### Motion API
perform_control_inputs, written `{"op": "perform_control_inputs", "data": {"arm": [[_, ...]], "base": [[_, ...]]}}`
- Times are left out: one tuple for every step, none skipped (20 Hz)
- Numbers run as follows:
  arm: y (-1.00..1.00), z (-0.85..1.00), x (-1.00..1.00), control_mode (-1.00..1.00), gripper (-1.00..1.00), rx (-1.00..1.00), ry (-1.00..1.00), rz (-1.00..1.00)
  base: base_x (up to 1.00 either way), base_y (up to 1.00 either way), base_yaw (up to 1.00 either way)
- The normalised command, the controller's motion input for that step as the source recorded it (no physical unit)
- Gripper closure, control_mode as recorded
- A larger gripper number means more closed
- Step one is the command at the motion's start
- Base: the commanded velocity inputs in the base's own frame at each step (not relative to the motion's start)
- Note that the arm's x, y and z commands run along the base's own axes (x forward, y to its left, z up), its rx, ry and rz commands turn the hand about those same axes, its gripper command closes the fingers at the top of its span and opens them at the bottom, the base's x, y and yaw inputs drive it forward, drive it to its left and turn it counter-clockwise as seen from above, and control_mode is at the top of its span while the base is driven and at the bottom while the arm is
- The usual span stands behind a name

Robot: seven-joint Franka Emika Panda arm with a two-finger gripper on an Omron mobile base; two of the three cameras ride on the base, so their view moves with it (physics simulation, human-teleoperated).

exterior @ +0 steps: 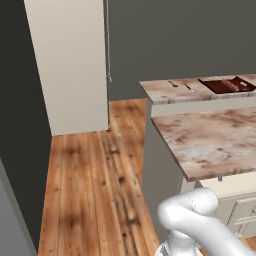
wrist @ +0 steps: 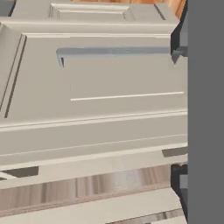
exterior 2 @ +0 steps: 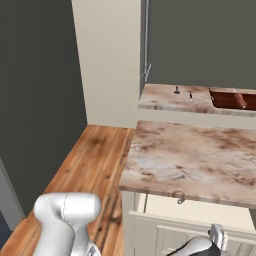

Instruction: Take the tongs from the drawer on the right and place them on the dining counter next to the tray containing the kebab skewer.

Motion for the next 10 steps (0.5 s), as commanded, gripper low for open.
{"op": "perform_control_inputs", "data": {"arm": [[0.29,0.13,0.43,-1.0,-1.0,-0.01,0.27,0.0],[0.32,0.02,0.48,-1.0,-1.0,-0.02,0.25,0.0],[0.36,0.01,0.54,-1.0,-1.0,-0.02,0.26,0.0],[0.34,0.02,0.54,-1.0,-1.0,0.0,0.28,0.0],[0.33,0.05,0.51,-1.0,-1.0,0.0,0.29,0.0],[0.31,0.08,0.49,-1.0,-1.0,0.0,0.31,0.0],[0.3,0.08,0.47,-1.0,-1.0,0.0,0.35,0.0],[0.28,0.11,0.42,-1.0,-1.0,0.0,0.37,0.0],[0.26,0.08,0.39,-1.0,-1.0,0.0,0.35,0.0],[0.23,0.09,0.36,-1.0,-1.0,0.0,0.36,0.0]], "base": [[0.0,0.0,0.0],[0.0,0.0,0.0],[0.0,0.0,0.0],[0.0,0.0,0.0],[0.0,0.0,0.0],[0.0,0.0,0.0],[0.0,0.0,0.0],[0.0,0.0,0.0],[0.0,0.0,0.0],[0.0,0.0,0.0]]}}
